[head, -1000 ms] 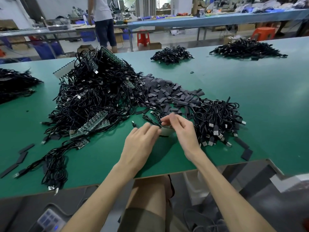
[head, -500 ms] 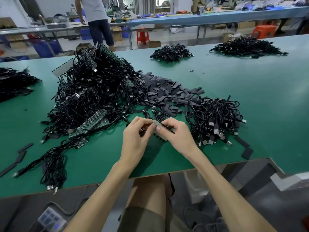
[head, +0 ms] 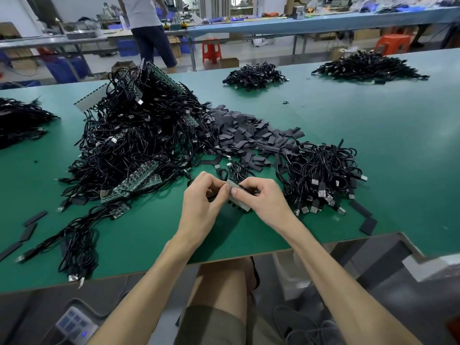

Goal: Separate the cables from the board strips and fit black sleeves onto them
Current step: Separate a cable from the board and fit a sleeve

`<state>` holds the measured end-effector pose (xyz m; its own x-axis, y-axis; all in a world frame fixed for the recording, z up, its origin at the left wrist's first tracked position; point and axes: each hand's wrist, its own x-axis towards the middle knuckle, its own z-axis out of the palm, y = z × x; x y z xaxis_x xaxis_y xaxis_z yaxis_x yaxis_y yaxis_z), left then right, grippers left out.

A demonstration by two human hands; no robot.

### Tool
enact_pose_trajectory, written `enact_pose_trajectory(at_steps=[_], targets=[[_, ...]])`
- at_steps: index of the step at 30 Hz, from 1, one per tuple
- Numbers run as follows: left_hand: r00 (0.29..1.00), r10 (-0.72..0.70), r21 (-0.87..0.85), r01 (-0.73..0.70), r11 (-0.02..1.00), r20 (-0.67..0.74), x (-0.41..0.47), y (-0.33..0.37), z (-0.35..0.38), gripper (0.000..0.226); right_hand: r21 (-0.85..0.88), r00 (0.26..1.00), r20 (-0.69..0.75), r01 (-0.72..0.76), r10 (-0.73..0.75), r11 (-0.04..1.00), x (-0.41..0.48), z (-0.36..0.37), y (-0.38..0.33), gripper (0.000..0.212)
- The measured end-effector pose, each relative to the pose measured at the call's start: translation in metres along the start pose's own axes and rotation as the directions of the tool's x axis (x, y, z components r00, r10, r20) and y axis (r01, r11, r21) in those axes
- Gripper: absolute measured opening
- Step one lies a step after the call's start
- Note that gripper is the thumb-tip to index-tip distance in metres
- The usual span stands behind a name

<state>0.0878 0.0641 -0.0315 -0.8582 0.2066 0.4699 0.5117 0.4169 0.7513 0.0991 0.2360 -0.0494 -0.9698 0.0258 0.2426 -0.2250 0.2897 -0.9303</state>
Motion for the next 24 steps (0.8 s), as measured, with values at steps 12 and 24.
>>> enact_pose_trajectory(at_steps=[12,24], targets=[[0.998,-0.023,0.019,0.022,1.000,0.063,0.002,0.002,0.001,0.022,-0.017,1.000,0.003,-0.007,0.007,1.000,0.000,-0.002,-0.002,0.023],[0.975,0.178,0.093,-0.166,0.982,-0.135,0.025,0.042,-0.020,0.012,0.066,0.990,0.140,-0.028,0.019,0.997,0.002,0.002,0.001,0.007]])
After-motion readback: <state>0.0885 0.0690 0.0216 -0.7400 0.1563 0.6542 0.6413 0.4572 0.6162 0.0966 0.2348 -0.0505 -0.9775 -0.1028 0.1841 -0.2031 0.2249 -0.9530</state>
